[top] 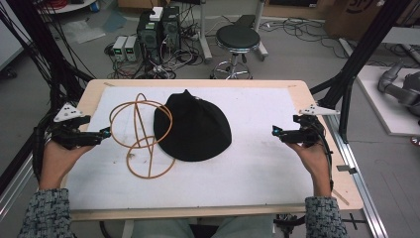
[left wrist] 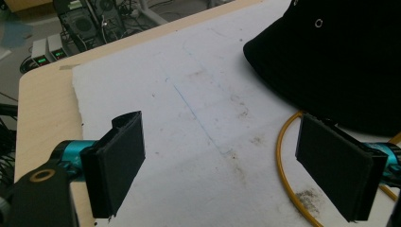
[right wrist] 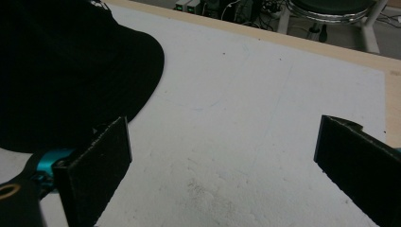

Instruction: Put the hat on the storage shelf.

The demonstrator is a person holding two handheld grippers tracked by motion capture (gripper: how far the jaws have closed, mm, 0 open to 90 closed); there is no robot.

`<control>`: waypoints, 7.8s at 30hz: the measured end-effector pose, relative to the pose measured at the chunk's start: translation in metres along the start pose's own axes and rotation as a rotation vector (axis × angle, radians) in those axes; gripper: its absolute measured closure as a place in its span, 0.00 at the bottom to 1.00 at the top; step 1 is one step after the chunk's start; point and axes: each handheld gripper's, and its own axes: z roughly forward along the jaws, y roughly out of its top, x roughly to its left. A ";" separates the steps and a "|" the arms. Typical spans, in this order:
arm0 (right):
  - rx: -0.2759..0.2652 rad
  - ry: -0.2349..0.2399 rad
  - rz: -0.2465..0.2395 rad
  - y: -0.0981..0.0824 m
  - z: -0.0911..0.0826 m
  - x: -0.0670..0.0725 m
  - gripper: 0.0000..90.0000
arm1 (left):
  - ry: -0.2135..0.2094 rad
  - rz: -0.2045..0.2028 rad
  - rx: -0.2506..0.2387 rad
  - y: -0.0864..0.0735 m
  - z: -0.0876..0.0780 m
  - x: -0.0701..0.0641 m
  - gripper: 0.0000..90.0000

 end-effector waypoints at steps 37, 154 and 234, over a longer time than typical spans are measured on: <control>-0.022 0.038 -0.030 0.009 0.009 0.019 0.05 | 0.011 0.019 0.005 0.000 0.000 -0.002 0.18; -0.074 0.435 -0.256 0.133 0.157 0.154 0.16 | 0.010 0.013 -0.014 0.001 -0.007 0.004 0.18; -0.218 0.335 -0.277 0.168 0.098 0.113 0.94 | 0.019 -0.003 -0.012 -0.003 -0.010 0.011 0.18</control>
